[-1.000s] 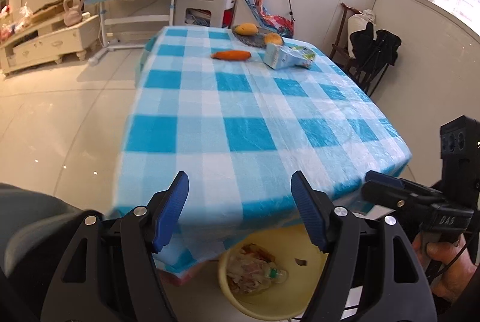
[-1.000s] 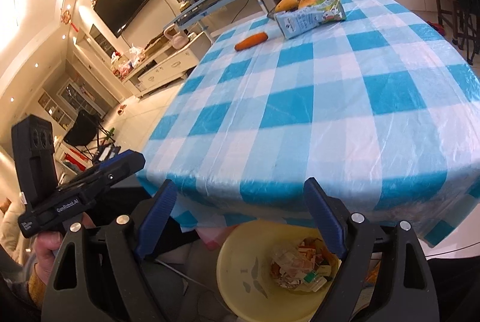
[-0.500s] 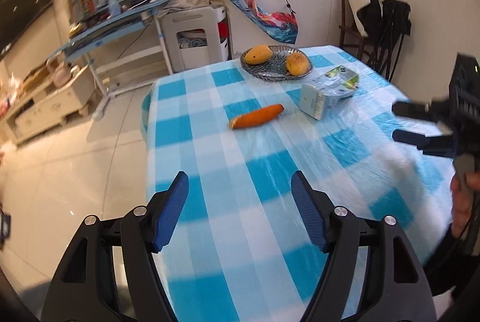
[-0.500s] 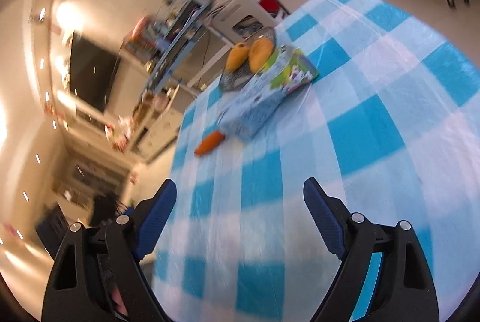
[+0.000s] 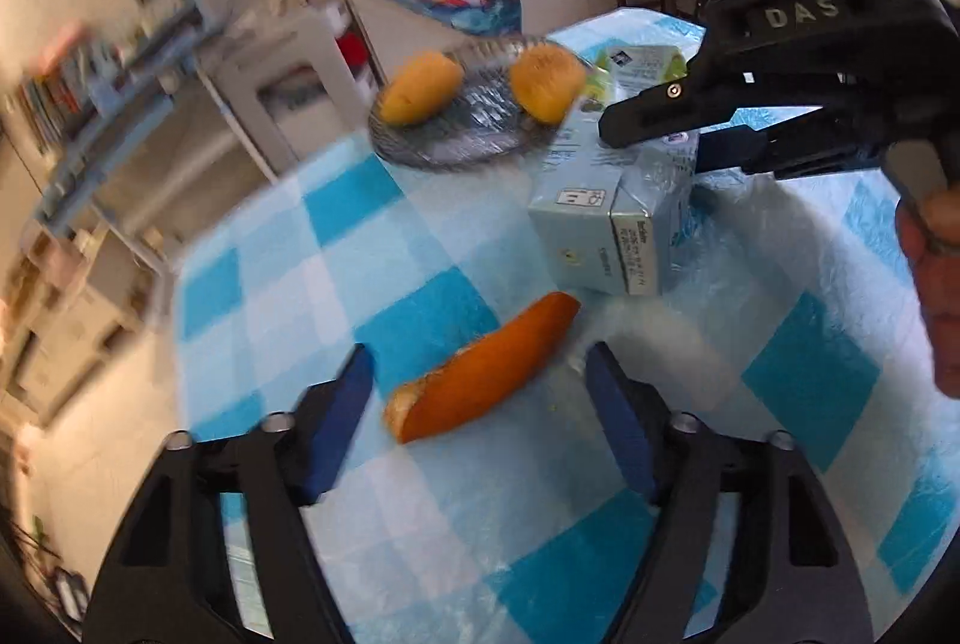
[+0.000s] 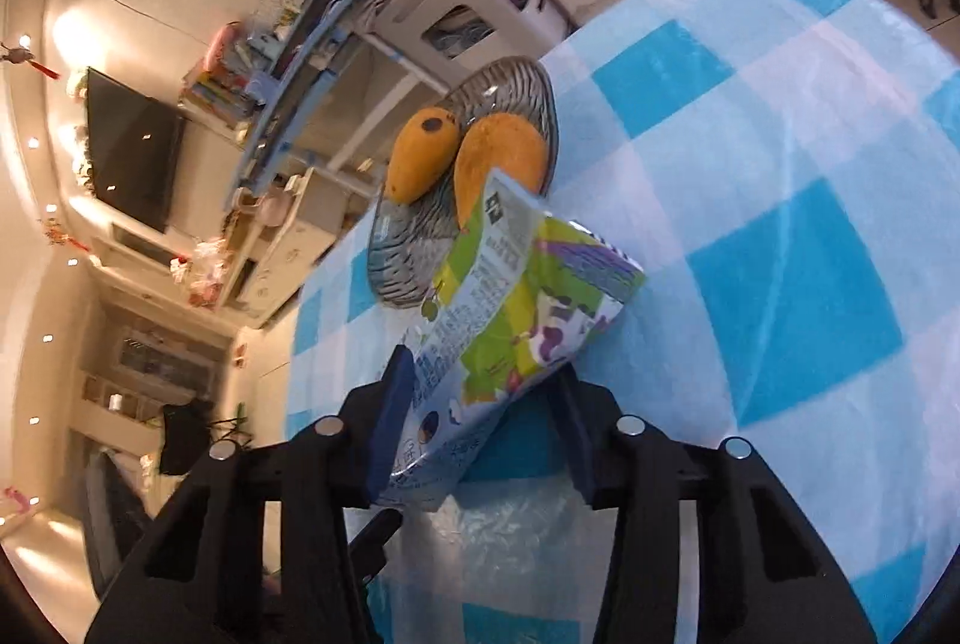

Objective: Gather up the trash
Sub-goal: 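Grasp the juice carton with the right tool while the left tool grasps the last carrot, then carry carton and carrot over the yellow bucket and open both tools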

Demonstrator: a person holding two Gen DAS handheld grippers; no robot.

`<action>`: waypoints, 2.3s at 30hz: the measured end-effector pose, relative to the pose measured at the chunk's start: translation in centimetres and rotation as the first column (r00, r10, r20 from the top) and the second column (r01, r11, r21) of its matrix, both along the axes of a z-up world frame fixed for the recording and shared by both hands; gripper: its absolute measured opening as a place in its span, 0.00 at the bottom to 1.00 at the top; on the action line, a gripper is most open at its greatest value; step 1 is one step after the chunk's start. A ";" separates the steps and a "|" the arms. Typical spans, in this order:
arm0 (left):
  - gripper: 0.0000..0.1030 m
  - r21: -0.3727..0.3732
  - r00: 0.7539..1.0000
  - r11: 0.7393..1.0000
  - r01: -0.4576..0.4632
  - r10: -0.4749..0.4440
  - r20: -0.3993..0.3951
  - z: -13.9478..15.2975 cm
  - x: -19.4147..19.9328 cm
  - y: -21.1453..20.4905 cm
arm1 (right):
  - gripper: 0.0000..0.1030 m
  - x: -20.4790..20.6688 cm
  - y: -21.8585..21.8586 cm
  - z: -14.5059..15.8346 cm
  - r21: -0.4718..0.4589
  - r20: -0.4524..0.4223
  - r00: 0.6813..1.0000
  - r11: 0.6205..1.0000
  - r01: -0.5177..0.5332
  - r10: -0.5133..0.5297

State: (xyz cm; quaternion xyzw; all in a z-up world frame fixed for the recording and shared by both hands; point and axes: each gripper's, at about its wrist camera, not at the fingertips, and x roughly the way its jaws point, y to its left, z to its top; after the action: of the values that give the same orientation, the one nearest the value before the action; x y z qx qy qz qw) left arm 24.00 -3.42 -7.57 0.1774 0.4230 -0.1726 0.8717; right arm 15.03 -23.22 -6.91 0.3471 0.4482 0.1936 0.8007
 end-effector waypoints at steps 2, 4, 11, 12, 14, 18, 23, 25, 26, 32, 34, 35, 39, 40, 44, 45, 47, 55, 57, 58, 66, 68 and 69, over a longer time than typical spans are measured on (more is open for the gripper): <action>0.35 -0.004 1.000 1.000 -0.004 0.004 -0.026 0.1 0.1 0.0 | 0.36 -0.4 -0.8 0.0 0.047 0.006 1.000 0.999 -0.006 0.006; 0.26 -0.020 0.999 1.000 -0.010 0.009 -0.038 0.2 -0.3 0.4 | 0.31 -1.1 -1.7 0.2 0.090 0.017 1.000 0.996 0.001 -0.002; 0.11 -0.196 0.989 0.976 -0.090 0.066 -0.129 1.2 -4.3 3.7 | 0.28 -5.9 -4.0 1.5 0.185 0.059 0.998 0.983 0.012 -0.023; 0.11 -0.200 0.990 0.976 -0.089 0.064 -0.126 1.4 -4.9 3.8 | 0.28 -7.3 -4.3 1.9 0.199 0.071 0.997 0.980 0.009 -0.023; 0.10 -0.219 0.991 0.972 -0.089 0.064 -0.120 1.9 -6.7 4.1 | 0.28 -8.6 -4.5 2.7 0.207 0.090 0.996 0.978 -0.002 -0.017; 0.10 -0.292 0.987 0.948 -0.125 0.090 -0.132 2.9 -9.2 4.9 | 0.28 -11.6 -4.6 4.4 0.198 0.137 0.991 0.980 -0.039 0.012; 0.10 -0.332 0.985 0.929 -0.162 0.134 -0.108 4.0 -13.4 5.2 | 0.28 -16.0 -4.1 5.6 0.185 0.181 0.981 0.977 -0.102 0.068; 0.10 -0.323 0.984 0.930 -0.176 0.156 -0.089 4.3 -15.4 5.1 | 0.28 -17.8 -4.0 5.7 0.179 0.190 0.978 0.976 -0.122 0.087; 0.10 -0.325 0.983 0.928 -0.182 0.163 -0.085 4.3 -16.1 5.1 | 0.28 -18.7 -3.9 5.6 0.172 0.192 0.977 0.976 -0.130 0.096; 0.10 -0.339 0.976 0.916 -0.216 0.208 -0.061 4.3 -20.4 5.1 | 0.28 -22.9 -3.3 4.9 0.147 0.199 0.970 0.974 -0.171 0.140; 0.10 -0.341 0.975 0.914 -0.221 0.216 -0.054 4.3 -21.6 5.0 | 0.28 -23.8 -2.9 4.9 0.135 0.200 0.967 0.973 -0.186 0.157; 0.10 -0.342 0.975 0.913 -0.222 0.218 -0.050 4.3 -22.2 5.0 | 0.28 -24.2 -2.6 4.9 0.129 0.203 0.965 0.973 -0.194 0.165; 0.10 -0.340 0.973 0.913 -0.224 0.227 -0.031 4.6 -24.4 4.9 | 0.28 -25.7 -1.4 5.0 0.102 0.213 0.955 0.968 -0.231 0.206; 0.10 -0.343 0.973 0.912 -0.225 0.230 -0.028 4.7 -25.0 4.9 | 0.28 -25.6 -1.2 4.9 0.097 0.214 0.953 0.966 -0.239 0.214; 0.10 -0.344 0.972 0.911 -0.226 0.234 -0.020 4.7 -26.8 4.9 | 0.28 -27.5 -0.4 4.3 0.070 0.212 0.944 0.960 -0.271 0.251; 0.10 -0.343 0.972 0.912 -0.226 0.234 -0.019 4.7 -27.2 4.8 | 0.28 -27.8 -0.2 4.1 0.058 0.210 0.943 0.959 -0.278 0.260; 0.10 -0.339 0.972 0.913 -0.226 0.233 -0.019 4.6 -27.9 4.7 | 0.28 -28.2 0.3 3.8 0.030 0.202 0.939 0.956 -0.292 0.280; 0.10 -0.345 0.959 0.895 -0.282 0.253 -0.127 2.1 -31.0 4.3 | 0.29 -29.8 2.0 1.6 -0.135 0.122 0.914 0.919 -0.371 0.387; 0.11 -0.347 0.946 0.884 -0.312 0.253 -0.204 0.4 -31.9 4.1 | 0.33 -29.9 2.0 0.6 -0.176 0.077 0.921 0.914 -0.366 0.383; 0.11 -0.344 0.935 0.882 -0.322 0.241 -0.259 -0.6 -32.4 3.9 | 0.42 -29.9 1.7 0.3 -0.183 0.061 0.927 0.917 -0.355 0.371; 0.38 -0.290 0.939 0.896 -0.336 0.292 -0.185 0.1 -35.3 3.4 | 0.62 -29.9 -0.1 1.6 -0.226 0.127 0.960 0.949 -0.219 0.251; 0.61 -0.285 0.930 0.886 -0.366 0.355 -0.092 1.8 -36.0 3.8 | 0.69 -30.4 0.1 2.4 -0.280 0.162 0.957 0.941 -0.190 0.242; 0.64 -0.287 0.924 0.881 -0.376 0.378 -0.053 2.7 -36.1 4.1 | 0.72 -30.9 0.3 2.8 -0.317 0.184 0.954 0.933 -0.169 0.236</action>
State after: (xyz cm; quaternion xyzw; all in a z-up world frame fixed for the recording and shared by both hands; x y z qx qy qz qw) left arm -12.09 0.65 -4.89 -0.0386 0.4173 -0.0601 0.9060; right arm -15.84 -22.96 -4.15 0.1508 0.4149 0.2428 0.8638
